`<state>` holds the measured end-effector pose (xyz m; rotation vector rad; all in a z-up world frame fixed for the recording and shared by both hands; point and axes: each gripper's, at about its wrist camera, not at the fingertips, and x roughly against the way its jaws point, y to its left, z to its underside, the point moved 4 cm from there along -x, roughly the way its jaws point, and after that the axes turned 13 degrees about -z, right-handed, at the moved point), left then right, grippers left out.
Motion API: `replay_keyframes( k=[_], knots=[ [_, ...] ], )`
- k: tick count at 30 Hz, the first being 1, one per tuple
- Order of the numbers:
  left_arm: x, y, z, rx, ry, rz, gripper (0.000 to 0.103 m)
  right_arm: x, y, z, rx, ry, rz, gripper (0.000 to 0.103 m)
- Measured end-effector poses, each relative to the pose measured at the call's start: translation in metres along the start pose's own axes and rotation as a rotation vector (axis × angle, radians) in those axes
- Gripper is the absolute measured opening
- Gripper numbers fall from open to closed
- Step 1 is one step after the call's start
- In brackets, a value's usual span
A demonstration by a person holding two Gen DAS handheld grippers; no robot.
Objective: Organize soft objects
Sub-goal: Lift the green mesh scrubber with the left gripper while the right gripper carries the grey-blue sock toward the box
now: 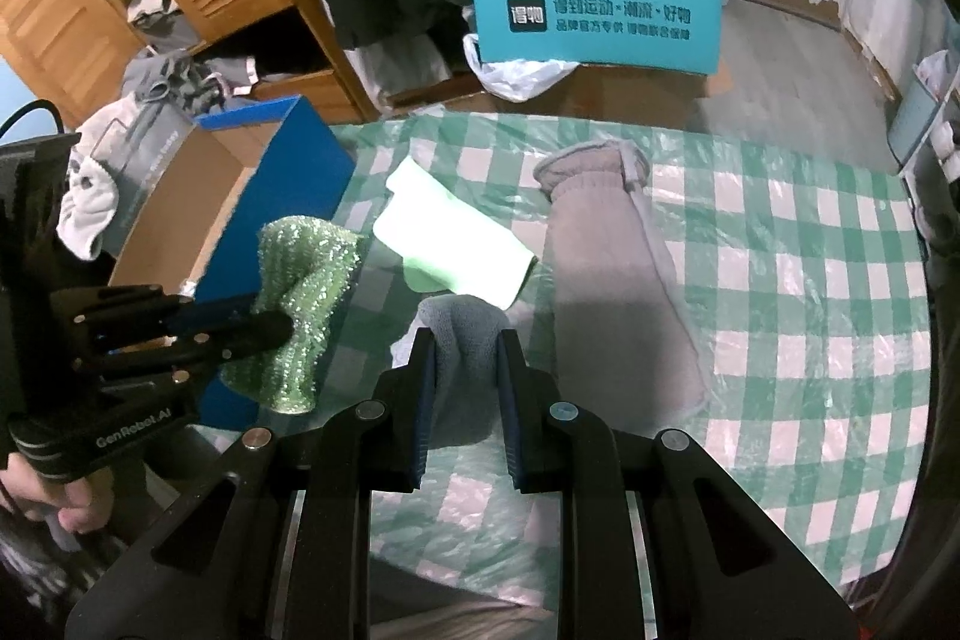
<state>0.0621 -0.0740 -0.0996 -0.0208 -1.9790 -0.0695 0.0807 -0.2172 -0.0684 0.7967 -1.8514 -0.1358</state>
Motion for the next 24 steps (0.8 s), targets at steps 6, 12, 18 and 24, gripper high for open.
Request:
replay_keyframes(
  k=[6,12,18,24],
  knots=[
    [0.013,0.010,0.002,0.014,-0.025,0.001,0.013,0.006,0.013,-0.003,0.023,-0.014,-0.008,0.019],
    [0.024,0.020,0.004,0.022,-0.048,0.002,0.013,0.010,0.024,-0.007,0.041,-0.024,-0.010,0.019],
    [0.034,0.029,0.006,0.032,-0.069,0.008,0.013,0.009,0.035,-0.012,0.057,-0.029,-0.012,0.019],
    [0.040,0.040,0.008,0.052,-0.077,0.010,0.013,0.007,0.045,-0.017,0.070,-0.029,-0.015,0.019]
  ],
)
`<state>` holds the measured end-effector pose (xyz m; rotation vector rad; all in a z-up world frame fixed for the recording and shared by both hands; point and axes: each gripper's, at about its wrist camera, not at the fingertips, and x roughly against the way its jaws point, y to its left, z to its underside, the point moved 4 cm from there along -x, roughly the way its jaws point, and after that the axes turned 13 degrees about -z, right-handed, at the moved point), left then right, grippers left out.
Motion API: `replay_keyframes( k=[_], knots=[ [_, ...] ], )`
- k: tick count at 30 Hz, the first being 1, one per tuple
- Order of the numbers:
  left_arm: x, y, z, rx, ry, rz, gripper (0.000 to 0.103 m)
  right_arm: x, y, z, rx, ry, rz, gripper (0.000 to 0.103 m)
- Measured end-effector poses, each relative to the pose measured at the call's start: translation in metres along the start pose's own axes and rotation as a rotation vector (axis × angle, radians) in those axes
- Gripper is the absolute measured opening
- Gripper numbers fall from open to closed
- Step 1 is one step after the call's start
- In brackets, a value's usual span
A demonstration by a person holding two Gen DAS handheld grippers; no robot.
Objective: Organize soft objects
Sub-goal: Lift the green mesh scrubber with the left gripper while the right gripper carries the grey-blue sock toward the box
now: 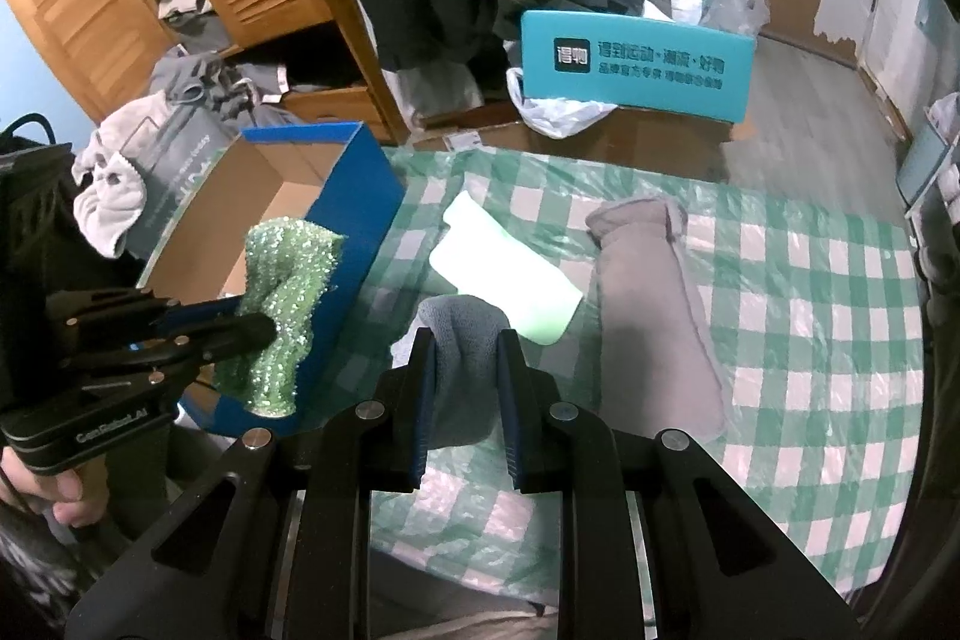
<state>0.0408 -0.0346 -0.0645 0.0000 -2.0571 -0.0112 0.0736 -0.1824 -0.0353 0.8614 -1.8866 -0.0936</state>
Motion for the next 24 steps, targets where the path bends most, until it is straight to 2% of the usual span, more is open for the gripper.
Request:
replay_keyframes(
  k=[24],
  knots=[
    [0.014,0.055,0.007,0.084,-0.043,-0.028,0.013,-0.025,0.052,-0.027,0.075,0.014,-0.045,0.019]
  ],
)
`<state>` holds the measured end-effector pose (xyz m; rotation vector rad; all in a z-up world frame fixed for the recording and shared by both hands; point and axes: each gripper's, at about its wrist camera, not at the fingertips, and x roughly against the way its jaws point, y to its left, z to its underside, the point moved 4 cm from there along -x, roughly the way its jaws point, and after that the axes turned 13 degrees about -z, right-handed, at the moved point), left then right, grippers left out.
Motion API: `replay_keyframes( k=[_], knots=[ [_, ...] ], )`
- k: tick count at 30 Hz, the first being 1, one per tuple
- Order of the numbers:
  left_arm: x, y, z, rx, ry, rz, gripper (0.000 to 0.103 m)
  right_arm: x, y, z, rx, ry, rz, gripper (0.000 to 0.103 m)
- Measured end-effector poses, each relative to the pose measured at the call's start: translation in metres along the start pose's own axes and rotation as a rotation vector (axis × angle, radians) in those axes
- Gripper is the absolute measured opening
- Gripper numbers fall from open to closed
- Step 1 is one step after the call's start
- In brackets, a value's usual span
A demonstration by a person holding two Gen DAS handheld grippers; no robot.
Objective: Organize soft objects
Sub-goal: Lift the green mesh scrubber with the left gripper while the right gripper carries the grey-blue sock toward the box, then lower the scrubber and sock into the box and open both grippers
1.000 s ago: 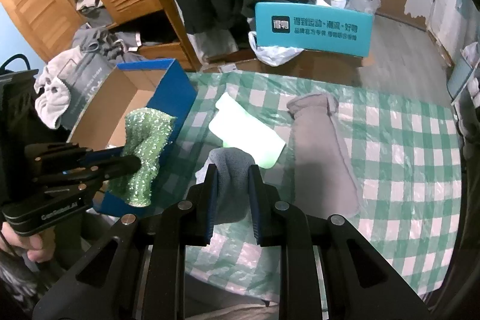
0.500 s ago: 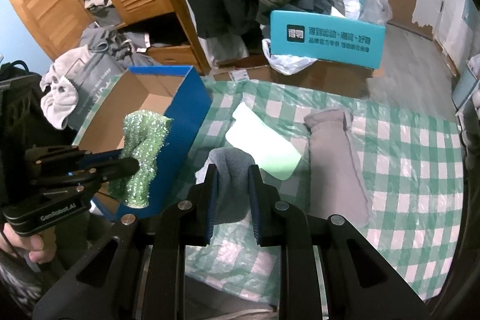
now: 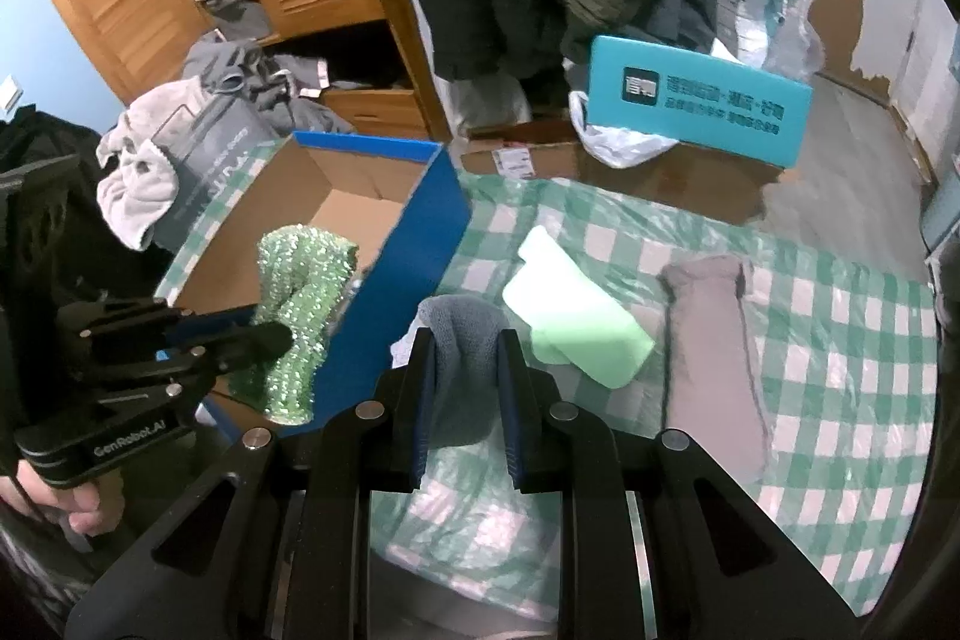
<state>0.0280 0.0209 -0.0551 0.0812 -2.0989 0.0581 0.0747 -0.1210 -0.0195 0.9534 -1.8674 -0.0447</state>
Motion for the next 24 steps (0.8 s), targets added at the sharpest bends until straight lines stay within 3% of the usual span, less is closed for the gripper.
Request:
replay_keyframes(
  k=[24],
  knots=[
    [-0.008,0.069,0.010,0.109,0.008,-0.073,0.013,-0.050,0.053,-0.025,0.077,0.063,-0.034,0.019]
  ],
)
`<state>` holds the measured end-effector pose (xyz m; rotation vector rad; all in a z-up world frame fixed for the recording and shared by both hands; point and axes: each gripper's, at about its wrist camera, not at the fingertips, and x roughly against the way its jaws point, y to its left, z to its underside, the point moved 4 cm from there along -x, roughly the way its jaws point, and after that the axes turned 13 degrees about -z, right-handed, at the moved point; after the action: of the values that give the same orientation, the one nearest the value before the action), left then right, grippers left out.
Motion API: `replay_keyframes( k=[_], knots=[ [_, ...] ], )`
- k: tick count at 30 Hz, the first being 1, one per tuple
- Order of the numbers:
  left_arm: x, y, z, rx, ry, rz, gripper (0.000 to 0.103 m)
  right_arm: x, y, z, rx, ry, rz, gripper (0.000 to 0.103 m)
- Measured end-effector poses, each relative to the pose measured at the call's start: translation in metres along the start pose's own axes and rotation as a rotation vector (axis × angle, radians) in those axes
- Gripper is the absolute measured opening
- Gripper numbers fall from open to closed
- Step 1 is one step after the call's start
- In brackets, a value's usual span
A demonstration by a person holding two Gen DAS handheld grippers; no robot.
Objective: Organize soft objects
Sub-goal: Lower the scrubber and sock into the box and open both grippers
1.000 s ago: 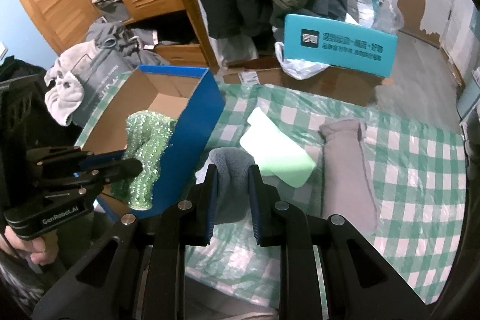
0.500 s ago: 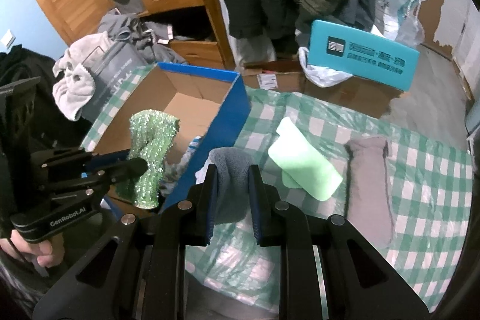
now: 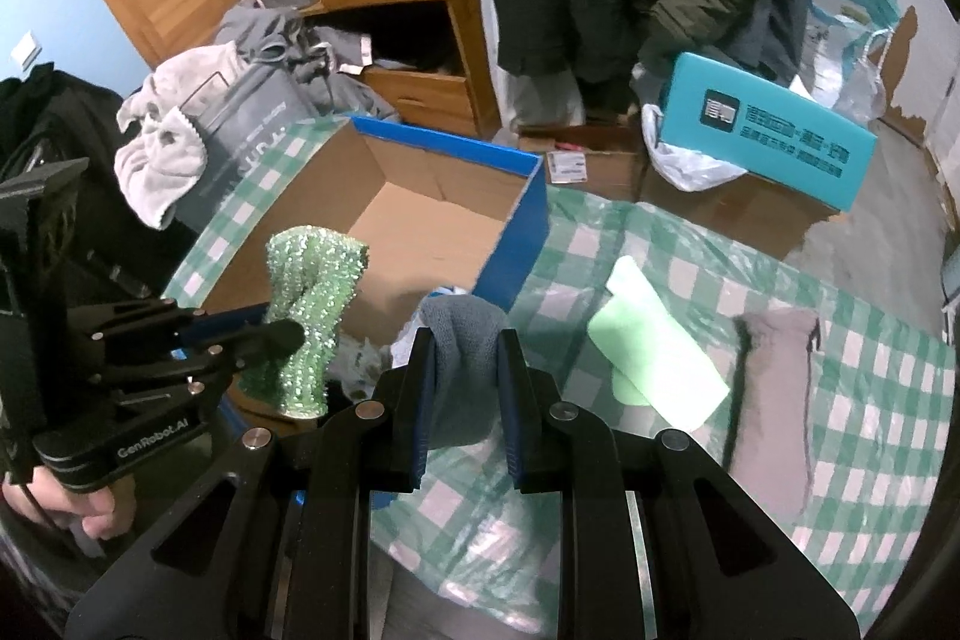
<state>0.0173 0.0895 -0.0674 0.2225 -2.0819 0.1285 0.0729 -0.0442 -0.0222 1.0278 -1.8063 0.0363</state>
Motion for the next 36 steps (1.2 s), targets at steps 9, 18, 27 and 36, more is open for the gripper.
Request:
replay_keyframes(
  k=[9,18,27,36],
  knots=[
    [-0.011,0.021,0.001,0.030,0.015,-0.043,0.013,-0.022,0.017,-0.014,0.028,0.026,-0.016,0.019],
    [-0.017,0.035,0.002,0.046,0.025,-0.079,0.014,-0.051,0.031,-0.016,0.055,0.078,-0.026,0.019],
    [-0.026,0.046,0.006,0.062,0.053,-0.106,0.017,-0.079,0.034,-0.014,0.069,0.135,-0.022,0.021],
    [-0.027,0.048,0.007,0.033,0.043,-0.180,0.048,-0.080,0.029,-0.015,0.053,0.123,0.023,0.061]
  ],
)
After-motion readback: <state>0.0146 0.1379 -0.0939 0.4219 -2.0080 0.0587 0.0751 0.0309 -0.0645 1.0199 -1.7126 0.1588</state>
